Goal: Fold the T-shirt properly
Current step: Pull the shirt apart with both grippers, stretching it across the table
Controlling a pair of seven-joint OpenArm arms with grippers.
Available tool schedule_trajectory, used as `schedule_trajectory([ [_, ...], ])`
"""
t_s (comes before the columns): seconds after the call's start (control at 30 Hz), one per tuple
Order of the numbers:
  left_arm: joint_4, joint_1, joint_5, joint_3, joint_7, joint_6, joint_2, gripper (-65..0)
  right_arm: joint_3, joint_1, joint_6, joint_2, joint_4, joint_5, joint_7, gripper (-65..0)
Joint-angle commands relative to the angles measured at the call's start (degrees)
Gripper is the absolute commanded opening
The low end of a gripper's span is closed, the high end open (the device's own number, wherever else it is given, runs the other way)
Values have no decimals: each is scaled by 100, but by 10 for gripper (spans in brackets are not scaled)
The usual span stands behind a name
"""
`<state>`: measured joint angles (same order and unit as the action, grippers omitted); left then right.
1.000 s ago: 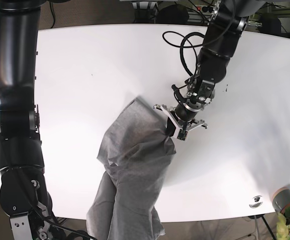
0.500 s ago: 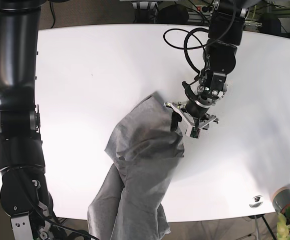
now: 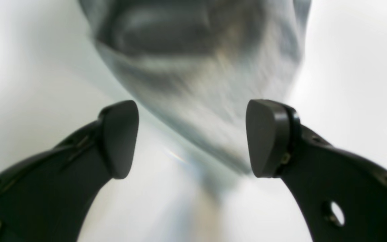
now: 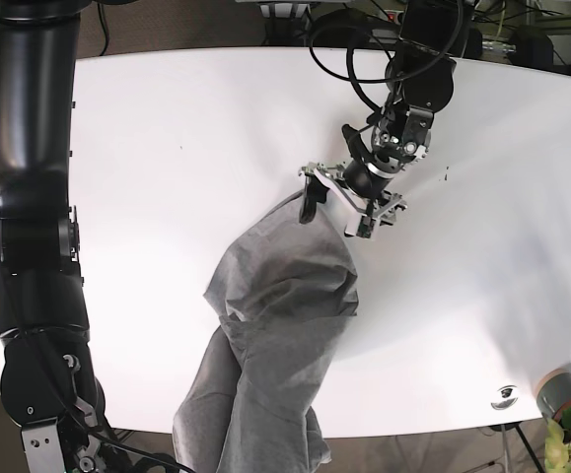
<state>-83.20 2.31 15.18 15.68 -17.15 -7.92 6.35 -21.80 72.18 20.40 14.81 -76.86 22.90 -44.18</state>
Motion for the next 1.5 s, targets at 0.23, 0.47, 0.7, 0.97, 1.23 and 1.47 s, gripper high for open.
schedule_trajectory([
  [0.23, -115, 169, -494, 458, 163, -3, -59, -181, 75, 262, -58, 27, -81, 27, 194, -629],
  [0.47, -71, 125, -617, 528, 163, 6, -68, -185, 119, 262, -49, 36, -81, 36, 203, -629],
  [0.7, 386, -156, -617, 528, 145, 6, -226, -185, 303, 215, -40, 9, -81, 9, 203, -629],
  [0.97, 737, -217, -617, 537, 163, 6, -261, -203, 303, 197, -40, 27, -81, 9, 203, -629],
  [1.23, 1124, -446, -599, 537, 163, 6, -261, -592, 303, 197, -40, 27, -81, 9, 203, -629],
  [1.47, 1282, -481, -582, 485, 163, 6, -217, -650, 303, 188, -40, 36, -81, 9, 203, -629],
])
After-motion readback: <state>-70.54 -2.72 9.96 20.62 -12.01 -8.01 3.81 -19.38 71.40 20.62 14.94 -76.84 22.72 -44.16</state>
